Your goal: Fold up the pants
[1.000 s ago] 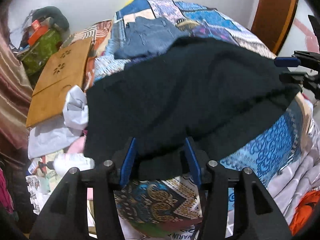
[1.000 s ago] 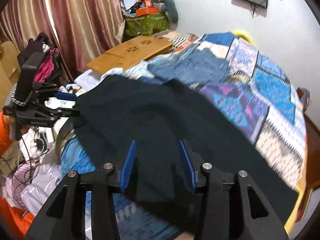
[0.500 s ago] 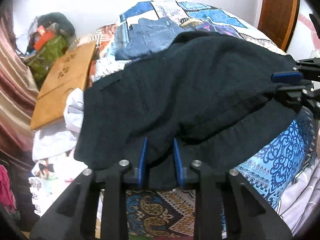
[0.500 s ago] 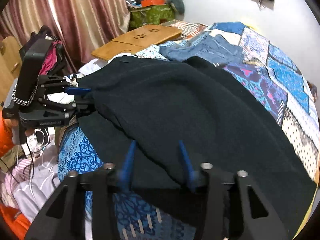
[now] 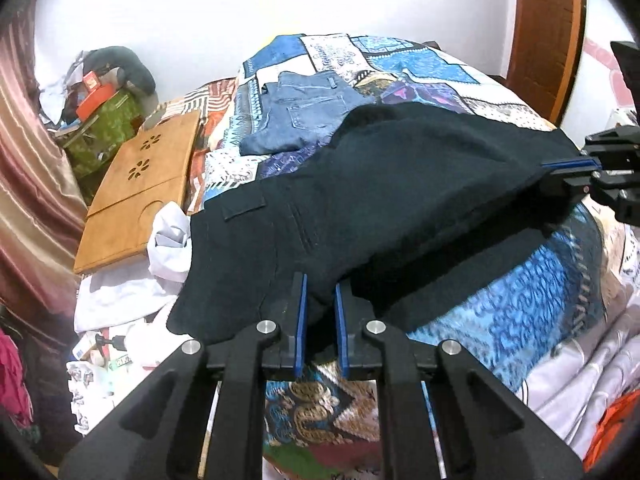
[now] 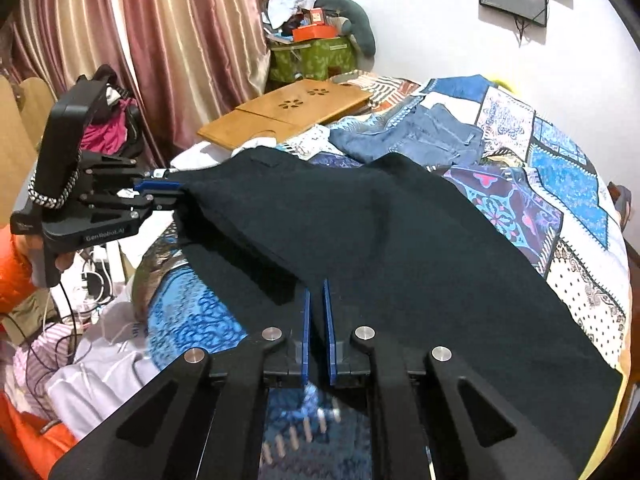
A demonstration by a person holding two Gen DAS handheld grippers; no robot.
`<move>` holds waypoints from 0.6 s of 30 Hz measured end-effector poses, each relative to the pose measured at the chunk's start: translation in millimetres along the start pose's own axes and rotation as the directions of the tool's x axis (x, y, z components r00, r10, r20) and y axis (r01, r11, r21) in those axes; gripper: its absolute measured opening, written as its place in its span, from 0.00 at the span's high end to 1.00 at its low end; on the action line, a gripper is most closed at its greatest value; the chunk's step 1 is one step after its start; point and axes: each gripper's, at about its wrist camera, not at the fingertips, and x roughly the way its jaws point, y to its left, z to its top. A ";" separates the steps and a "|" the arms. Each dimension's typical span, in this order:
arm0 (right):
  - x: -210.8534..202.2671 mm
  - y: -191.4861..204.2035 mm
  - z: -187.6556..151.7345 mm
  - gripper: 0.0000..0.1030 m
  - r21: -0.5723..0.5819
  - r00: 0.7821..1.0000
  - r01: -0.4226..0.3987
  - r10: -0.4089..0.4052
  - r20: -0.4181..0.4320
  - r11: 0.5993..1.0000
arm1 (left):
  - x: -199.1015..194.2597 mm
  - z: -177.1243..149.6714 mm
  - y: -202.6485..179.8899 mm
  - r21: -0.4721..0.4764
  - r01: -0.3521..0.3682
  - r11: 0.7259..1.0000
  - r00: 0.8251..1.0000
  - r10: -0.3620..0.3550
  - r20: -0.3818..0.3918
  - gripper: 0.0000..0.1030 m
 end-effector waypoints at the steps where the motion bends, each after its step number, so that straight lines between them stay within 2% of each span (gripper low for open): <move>1: -1.1 1.6 -2.4 0.94 0.000 1.000 -0.005 0.005 -0.008 1.000 | 1.3 -3.1 -0.5 -0.004 0.007 1.000 1.000 -0.007 -0.008 0.88; 6: 20.6 1.6 -16.0 0.88 0.036 0.995 -0.021 0.025 -0.098 0.999 | 22.4 -24.5 1.9 -0.061 0.071 0.996 0.991 -0.077 -0.107 0.86; 8: 22.4 1.7 -19.0 0.80 0.055 0.993 -0.026 0.032 -0.111 0.998 | 17.9 -28.1 2.5 -0.065 0.075 0.995 0.991 -0.082 -0.106 0.86; 9: 19.8 1.0 -17.8 0.71 0.067 0.993 -0.044 0.051 -0.105 0.997 | 11.9 -28.7 4.7 -0.065 0.077 0.995 0.991 -0.083 -0.100 0.86; 11: 12.2 -0.4 -13.2 0.67 0.088 0.992 -0.075 0.083 -0.098 0.993 | -0.8 -28.0 11.3 -0.076 0.089 0.993 0.992 -0.095 -0.086 0.86; 15: -8.7 -1.8 -0.8 0.65 0.082 0.995 -0.090 0.093 -0.030 0.993 | -24.8 -16.2 35.0 -0.119 0.054 0.991 0.998 -0.058 -0.029 0.81; 18: -11.3 -7.7 8.9 0.64 0.101 0.997 -0.080 0.079 0.015 0.992 | -24.8 -4.2 51.2 -0.165 0.030 0.986 1.000 -0.031 -0.003 0.77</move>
